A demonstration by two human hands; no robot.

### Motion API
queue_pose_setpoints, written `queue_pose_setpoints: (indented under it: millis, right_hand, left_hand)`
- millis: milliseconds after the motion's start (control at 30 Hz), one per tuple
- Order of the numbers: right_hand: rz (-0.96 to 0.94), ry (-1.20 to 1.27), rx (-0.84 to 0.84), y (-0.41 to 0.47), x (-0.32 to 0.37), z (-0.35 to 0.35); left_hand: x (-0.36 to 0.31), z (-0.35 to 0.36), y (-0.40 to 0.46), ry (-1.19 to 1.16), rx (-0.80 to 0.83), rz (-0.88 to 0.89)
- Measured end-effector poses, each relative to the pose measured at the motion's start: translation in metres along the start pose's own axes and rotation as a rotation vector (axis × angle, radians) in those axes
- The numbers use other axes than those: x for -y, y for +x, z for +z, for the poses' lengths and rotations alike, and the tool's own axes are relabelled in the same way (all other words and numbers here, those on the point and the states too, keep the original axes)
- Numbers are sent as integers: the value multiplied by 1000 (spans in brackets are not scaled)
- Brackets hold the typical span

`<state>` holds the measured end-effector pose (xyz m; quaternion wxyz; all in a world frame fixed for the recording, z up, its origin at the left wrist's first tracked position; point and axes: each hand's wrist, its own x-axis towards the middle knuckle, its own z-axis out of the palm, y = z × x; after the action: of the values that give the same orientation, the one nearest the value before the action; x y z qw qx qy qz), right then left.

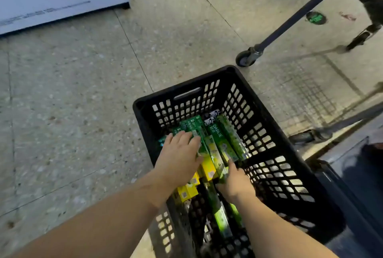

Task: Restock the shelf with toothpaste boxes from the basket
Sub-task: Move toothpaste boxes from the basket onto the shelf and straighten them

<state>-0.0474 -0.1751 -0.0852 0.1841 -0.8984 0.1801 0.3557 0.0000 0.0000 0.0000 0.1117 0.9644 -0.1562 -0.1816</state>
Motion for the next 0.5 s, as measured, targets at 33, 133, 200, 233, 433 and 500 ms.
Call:
queue_pose_setpoints:
  millis: [33, 133, 200, 233, 433, 500]
  right_hand:
    - [19, 18, 5, 7, 1, 7]
    - [56, 51, -22, 27, -1, 29]
    - [69, 47, -65, 39, -2, 42]
    - [67, 38, -89, 44, -3, 46]
    - [121, 114, -45, 37, -4, 21]
    - [88, 112, -23, 22, -8, -3]
  left_hand:
    - [1, 6, 4, 10, -1, 2]
    - [4, 20, 13, 28, -14, 24]
    - [4, 26, 16, 21, -13, 35]
    - [4, 27, 17, 22, -20, 37]
    - [2, 13, 12, 47, -31, 40]
    - [-4, 3, 6, 40, -35, 32]
